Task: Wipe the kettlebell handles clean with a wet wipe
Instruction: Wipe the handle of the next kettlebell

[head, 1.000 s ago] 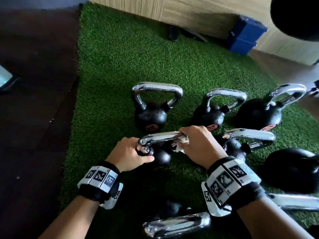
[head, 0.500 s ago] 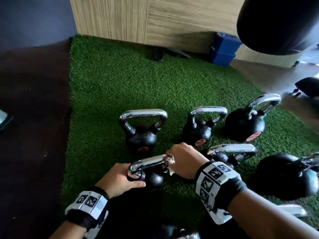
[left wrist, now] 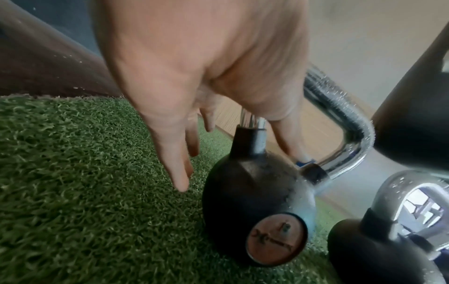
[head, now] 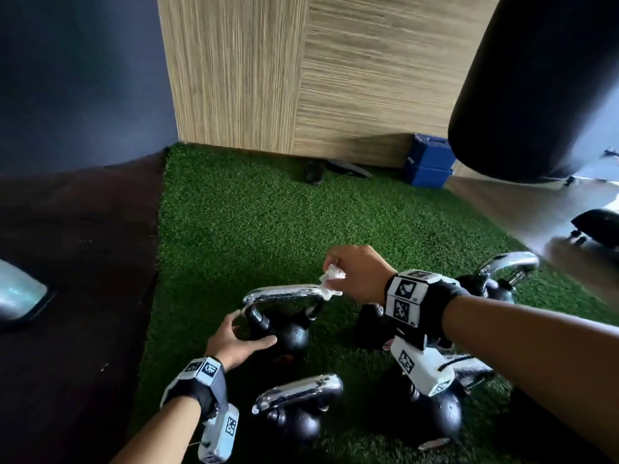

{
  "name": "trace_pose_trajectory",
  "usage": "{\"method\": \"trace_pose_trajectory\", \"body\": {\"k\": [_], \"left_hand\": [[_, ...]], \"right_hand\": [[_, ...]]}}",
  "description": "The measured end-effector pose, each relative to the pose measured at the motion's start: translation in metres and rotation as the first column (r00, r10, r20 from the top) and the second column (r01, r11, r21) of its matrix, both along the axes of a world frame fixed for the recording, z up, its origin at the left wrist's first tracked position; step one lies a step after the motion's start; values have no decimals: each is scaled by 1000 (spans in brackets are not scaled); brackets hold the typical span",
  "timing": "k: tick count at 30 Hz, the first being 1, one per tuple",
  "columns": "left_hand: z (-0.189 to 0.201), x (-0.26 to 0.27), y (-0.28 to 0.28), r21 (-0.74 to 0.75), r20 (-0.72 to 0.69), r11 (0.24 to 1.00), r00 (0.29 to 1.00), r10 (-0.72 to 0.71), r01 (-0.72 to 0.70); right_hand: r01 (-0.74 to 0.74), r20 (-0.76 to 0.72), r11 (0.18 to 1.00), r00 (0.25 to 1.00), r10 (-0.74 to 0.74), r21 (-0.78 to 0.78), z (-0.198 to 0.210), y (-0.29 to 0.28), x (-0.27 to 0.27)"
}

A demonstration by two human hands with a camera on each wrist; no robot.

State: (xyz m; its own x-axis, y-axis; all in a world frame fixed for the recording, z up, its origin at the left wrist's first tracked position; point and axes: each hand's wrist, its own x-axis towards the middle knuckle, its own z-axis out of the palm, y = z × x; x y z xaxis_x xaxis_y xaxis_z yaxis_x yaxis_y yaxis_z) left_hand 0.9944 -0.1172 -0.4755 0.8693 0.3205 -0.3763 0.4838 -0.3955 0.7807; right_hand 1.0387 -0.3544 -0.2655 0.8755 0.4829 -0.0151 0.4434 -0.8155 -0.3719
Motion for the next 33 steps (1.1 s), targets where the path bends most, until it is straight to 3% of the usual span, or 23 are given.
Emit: {"method": "trace_pose_trajectory", "body": {"k": [3, 7, 12, 17, 26, 33], "left_hand": [[-2, 16, -4, -3, -57, 995, 993, -103, 103], [-17, 25, -8, 29, -1, 972, 972, -233, 233], [-27, 27, -3, 174, 37, 959, 972, -233, 223], [-20, 36, 4, 241, 57, 939, 963, -264, 244], [-16, 40, 8, 287, 22, 906, 943, -331, 311], [-38, 26, 3, 152, 58, 961, 969, -241, 230]], "right_hand": [[-78, 11, 997, 997, 78, 23, -3, 8, 7], [-63, 54, 994, 997, 58, 93, -22, 4, 21], [-3, 59, 971, 998, -12, 239, -46, 5, 31], [-29, 109, 963, 994, -1, 267, -59, 15, 35], [-97, 122, 970, 990, 71, 221, -73, 38, 36], [-112, -3, 987, 994, 113, 114, -85, 50, 47]]}}
